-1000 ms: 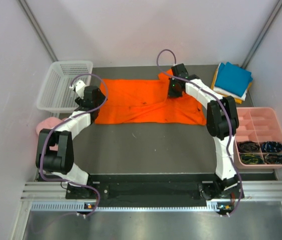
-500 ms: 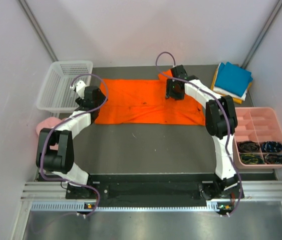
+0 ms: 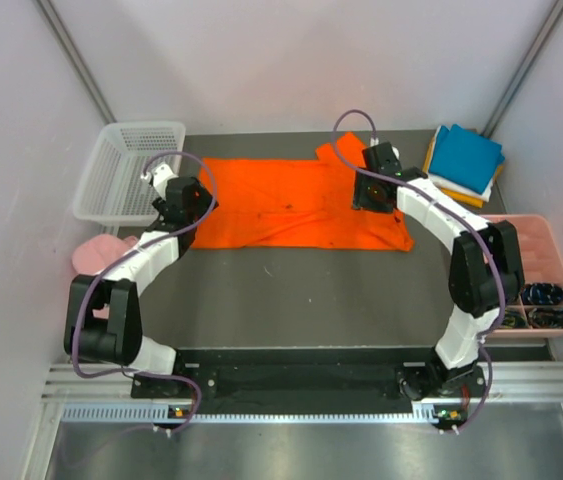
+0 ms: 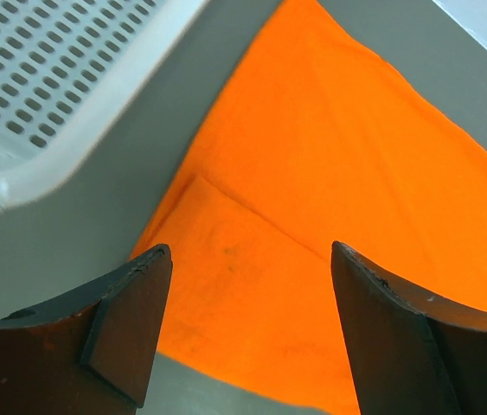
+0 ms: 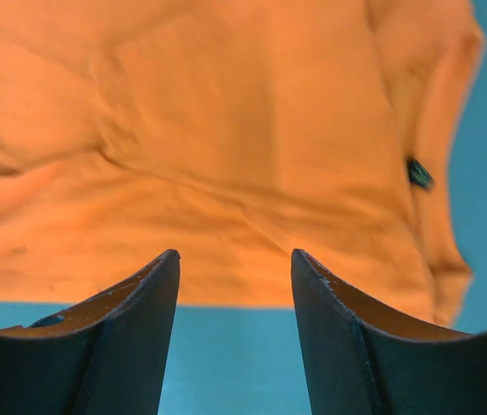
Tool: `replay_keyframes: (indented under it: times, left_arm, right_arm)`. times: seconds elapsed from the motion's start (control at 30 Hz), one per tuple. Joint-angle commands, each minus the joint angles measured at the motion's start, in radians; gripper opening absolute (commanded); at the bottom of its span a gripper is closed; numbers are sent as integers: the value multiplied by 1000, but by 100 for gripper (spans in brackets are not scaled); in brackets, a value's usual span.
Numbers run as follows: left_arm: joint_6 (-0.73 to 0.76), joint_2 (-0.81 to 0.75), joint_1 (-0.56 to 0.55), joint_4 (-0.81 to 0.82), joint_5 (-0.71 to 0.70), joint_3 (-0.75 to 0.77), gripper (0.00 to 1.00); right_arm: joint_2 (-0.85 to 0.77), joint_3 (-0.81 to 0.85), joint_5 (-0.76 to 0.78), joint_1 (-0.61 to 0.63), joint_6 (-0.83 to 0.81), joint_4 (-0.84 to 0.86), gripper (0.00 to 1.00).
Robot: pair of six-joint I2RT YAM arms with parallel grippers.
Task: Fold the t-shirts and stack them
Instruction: Fold the flattened tshirt in 1/3 of the way
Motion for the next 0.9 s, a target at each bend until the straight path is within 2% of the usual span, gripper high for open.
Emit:
replay_keyframes:
  times: [0.0,0.1,0.3,0.6,0.87]
  left_arm:
    - [15,-91,-27,6,25,-68,79]
    - [18,-126,-27,3,13,-117,79]
    - [27,-157,-27,-11,8,-149,79]
    - [23,-138,-27,-6,29,-138,79]
    - [23,-138,-27,-6,26,-145,79]
  right_arm:
    - [-129,-115,111,5,57,-25,55]
    - [-198,-204,196,-4,96,-48,55]
    - [-331,-401,131,-92,100,39,53]
    - [-376,-442,141,-164,19,49,51]
    - [-316,-441,70,-192,20,84,48]
